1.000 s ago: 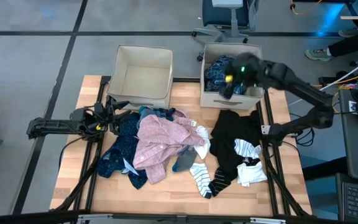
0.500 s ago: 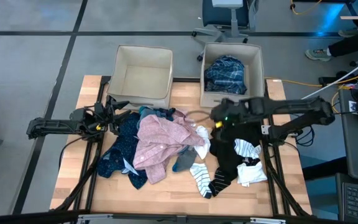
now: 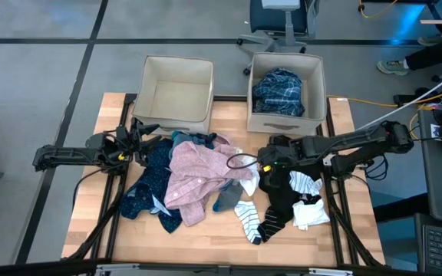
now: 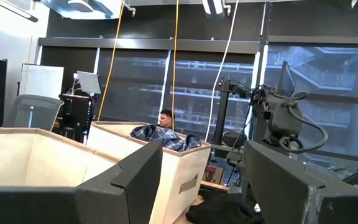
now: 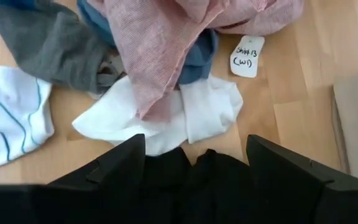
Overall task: Sort clothes
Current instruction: Adjust the pink shirt
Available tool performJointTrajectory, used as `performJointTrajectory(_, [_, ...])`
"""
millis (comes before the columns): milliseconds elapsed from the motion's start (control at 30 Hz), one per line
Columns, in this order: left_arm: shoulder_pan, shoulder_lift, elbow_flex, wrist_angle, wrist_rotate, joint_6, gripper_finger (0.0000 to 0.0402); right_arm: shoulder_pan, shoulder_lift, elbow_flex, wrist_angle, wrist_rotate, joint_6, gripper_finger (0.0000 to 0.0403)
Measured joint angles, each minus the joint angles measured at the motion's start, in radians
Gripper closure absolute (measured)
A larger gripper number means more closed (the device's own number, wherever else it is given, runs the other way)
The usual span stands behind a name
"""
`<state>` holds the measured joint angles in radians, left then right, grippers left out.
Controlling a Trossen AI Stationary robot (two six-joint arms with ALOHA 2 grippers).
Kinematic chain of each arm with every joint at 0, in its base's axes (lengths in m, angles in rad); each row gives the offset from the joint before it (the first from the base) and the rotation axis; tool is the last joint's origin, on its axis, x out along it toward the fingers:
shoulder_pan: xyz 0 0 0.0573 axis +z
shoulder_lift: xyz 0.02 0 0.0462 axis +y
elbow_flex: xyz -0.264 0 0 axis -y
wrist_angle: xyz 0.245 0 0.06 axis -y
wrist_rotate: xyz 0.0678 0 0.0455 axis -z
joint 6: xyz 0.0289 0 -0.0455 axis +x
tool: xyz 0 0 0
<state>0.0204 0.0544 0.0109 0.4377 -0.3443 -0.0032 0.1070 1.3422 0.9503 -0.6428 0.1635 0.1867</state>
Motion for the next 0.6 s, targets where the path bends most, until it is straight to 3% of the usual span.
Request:
performJointTrajectory(233, [0.0,0.0,0.0,-0.012,0.0,-0.008,0.0184,0.0,0.056,-0.029,0.253,0.0,-0.051,0.0121])
performJointTrajectory(600, [0.0,0.003,0.0,-0.011,0.0,-0.015,0.0184,0.0,0.279,-0.021,0.737,-0.06,-0.293,0.0121])
